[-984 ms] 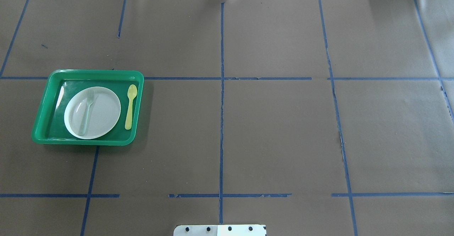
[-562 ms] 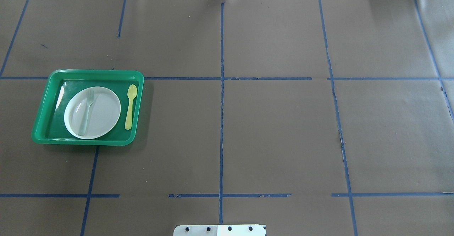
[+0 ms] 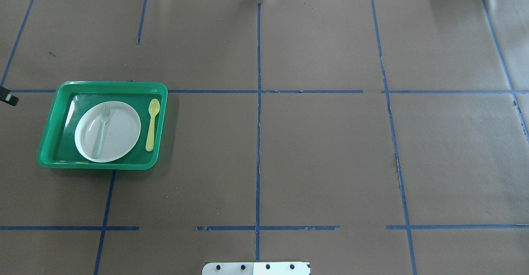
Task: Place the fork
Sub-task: 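Reach the left gripper down over the white fork on the plate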
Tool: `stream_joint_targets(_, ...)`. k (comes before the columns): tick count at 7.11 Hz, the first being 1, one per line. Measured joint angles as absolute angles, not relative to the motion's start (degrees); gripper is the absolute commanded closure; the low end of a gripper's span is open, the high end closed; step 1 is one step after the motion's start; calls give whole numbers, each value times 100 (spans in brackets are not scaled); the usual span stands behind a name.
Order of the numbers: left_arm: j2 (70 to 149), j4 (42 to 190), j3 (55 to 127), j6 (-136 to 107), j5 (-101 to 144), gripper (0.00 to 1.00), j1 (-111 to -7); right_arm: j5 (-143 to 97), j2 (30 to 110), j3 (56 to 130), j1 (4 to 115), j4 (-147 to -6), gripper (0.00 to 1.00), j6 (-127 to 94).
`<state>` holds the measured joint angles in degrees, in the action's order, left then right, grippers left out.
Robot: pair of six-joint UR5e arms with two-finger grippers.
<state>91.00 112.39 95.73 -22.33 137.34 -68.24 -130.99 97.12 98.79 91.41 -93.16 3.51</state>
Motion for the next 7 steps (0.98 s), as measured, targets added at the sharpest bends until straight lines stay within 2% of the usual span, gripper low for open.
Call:
stream_joint_targets(2,9321,11749,9591,-3379,13520,9,-6073,-13102,9712,9879,9141,-9316,0,352)
stream_joint_targets(4,9608,11807,9556,-3903,13033,10,-5519,-13100,9712,9879,9141,-9316,0,352)
stream_joint_targets(7,9822,11804,9329,-4312,12624,15,-5085,-13104,9712,9879,9141,-9316,0,352)
